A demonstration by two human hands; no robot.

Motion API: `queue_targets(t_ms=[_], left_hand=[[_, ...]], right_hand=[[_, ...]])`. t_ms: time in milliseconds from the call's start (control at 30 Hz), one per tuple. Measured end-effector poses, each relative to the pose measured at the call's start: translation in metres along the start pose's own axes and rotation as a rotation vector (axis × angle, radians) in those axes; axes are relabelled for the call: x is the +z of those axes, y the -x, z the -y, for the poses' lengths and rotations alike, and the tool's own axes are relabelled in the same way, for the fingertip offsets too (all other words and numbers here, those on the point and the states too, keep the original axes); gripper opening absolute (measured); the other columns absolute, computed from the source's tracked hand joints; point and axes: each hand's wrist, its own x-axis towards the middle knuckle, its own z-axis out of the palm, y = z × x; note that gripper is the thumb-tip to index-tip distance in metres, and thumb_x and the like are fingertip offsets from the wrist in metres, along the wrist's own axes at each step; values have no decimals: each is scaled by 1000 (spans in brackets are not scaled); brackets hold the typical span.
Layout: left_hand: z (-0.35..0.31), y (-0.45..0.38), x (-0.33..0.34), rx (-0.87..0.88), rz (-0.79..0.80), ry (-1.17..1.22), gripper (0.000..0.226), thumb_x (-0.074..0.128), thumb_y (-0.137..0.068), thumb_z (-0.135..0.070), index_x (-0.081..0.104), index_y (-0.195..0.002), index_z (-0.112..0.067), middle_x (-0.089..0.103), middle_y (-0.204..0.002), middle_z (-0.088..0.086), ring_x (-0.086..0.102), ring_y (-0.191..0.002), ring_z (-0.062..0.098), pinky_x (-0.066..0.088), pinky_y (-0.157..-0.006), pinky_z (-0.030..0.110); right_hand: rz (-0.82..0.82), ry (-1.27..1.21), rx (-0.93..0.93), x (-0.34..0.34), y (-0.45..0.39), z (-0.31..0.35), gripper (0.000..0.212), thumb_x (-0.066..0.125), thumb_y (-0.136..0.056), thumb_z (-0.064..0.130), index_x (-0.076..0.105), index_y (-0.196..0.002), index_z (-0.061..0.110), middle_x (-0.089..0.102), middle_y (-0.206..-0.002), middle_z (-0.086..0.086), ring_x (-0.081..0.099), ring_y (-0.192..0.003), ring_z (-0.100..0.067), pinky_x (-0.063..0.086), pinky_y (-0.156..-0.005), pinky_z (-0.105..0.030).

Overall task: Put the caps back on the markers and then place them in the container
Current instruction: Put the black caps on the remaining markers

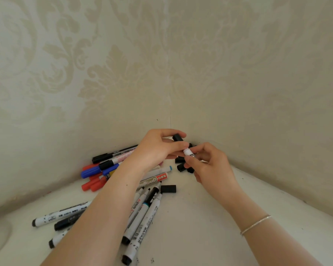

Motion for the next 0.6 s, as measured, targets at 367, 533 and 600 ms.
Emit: queue_targets(t_ms=[367,533,600], left_hand=[[-2,-2,-19,54,-279,232,17,60,-91,-4,65,-105,-12,74,-88,9,73,-80,17,57,-80,29],[6,-1,-14,-166,-31,-186,22,45,-89,1,56,-72,-7,58,-68,9,58,-53,15,50,-61,31],[10,-2,-5,-206,158,-527,20,55,-85,-14,57,-66,-11,53,-68,4,52,-61,16,42,-59,26]], right_hand=[[11,-116,183,-5,2,9,9,58,-93,14,59,-93,5,63,-63,-7,31,-41,-17,23,-35,-15],[-60,-41,219,-6,-1,3,6,55,-93,15,54,-96,9,65,-72,-8,36,-38,-14,27,-34,-14],[-69,-26,223,-6,-3,1,4,55,-93,15,53,-95,12,66,-73,-7,38,-39,-13,29,-35,-16]])
